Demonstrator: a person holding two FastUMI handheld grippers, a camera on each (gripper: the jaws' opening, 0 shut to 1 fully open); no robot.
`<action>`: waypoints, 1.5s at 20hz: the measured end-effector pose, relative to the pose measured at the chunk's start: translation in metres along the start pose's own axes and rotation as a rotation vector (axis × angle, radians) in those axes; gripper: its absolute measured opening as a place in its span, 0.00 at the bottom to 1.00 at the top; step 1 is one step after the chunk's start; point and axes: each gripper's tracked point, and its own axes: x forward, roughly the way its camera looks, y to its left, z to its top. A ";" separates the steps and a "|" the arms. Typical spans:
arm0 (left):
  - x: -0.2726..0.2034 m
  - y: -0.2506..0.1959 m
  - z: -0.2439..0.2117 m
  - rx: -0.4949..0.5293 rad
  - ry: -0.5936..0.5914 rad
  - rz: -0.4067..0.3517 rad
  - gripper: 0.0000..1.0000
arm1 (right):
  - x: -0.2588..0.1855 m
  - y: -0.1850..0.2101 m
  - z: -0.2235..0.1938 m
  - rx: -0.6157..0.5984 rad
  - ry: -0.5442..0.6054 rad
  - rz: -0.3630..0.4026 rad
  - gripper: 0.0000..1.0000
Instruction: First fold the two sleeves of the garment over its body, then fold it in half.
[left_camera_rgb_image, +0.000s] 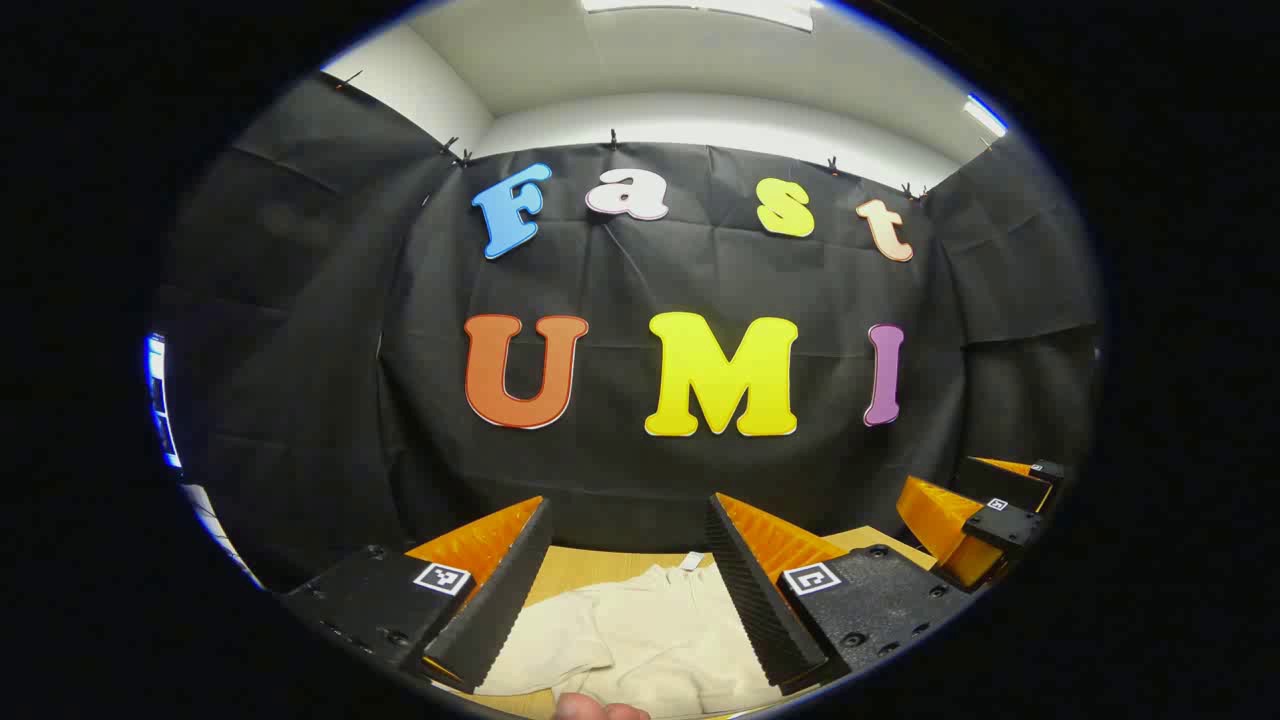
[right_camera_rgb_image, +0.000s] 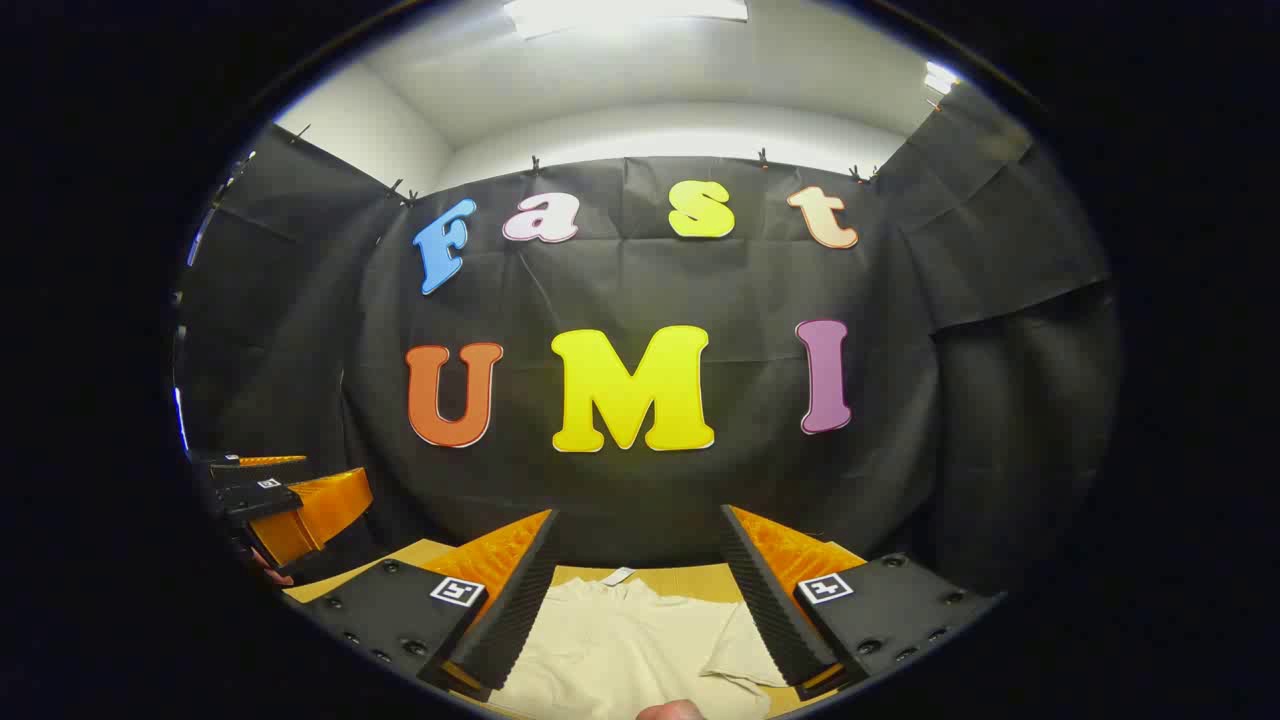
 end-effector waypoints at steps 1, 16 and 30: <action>0.002 -0.001 -0.001 -0.001 0.001 -0.002 0.97 | 0.002 0.000 -0.001 -0.003 0.002 0.003 0.97; 0.035 -0.010 0.006 0.003 -0.034 -0.015 0.97 | 0.040 -0.009 -0.001 -0.007 -0.012 -0.003 0.97; 0.046 -0.014 -0.010 0.011 -0.002 -0.013 0.97 | 0.056 -0.074 -0.008 -0.031 0.021 -0.072 0.97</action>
